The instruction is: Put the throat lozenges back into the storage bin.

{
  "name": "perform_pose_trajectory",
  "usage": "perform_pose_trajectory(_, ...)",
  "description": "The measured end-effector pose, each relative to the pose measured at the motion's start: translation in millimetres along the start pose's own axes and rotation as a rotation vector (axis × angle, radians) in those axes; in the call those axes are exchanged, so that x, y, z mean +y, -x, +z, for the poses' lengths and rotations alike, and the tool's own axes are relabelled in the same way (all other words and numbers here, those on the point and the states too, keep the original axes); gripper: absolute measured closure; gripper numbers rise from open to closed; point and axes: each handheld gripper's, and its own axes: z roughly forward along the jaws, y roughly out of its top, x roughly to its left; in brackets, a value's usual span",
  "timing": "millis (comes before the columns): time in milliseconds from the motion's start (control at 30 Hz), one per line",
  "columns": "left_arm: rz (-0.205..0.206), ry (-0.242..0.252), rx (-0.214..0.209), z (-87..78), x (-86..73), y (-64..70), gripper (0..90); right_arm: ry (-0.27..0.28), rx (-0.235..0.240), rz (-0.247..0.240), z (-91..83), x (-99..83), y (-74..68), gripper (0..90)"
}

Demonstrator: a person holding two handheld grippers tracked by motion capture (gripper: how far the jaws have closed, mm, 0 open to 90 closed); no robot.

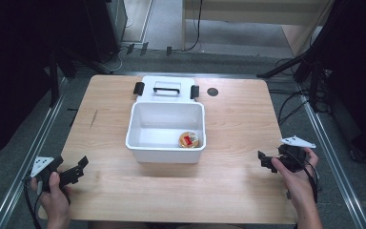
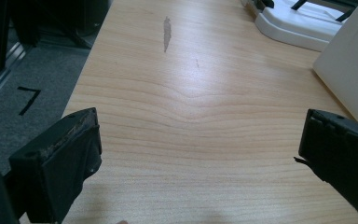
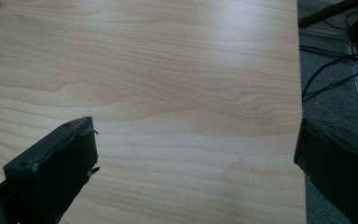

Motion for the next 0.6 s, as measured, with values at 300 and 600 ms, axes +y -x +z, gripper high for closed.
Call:
perform_pose_trajectory(300,0.000,-0.001,0.002,0.1,0.1,0.2,0.0,0.044,-0.005,0.055,-9.7,-31.9,15.3,0.0)
perform_pose_trajectory(600,0.000,0.000,0.003,-0.3,-0.1,0.1,0.0,0.065,-0.009,0.086,-17.1,-57.0,19.6,0.0)
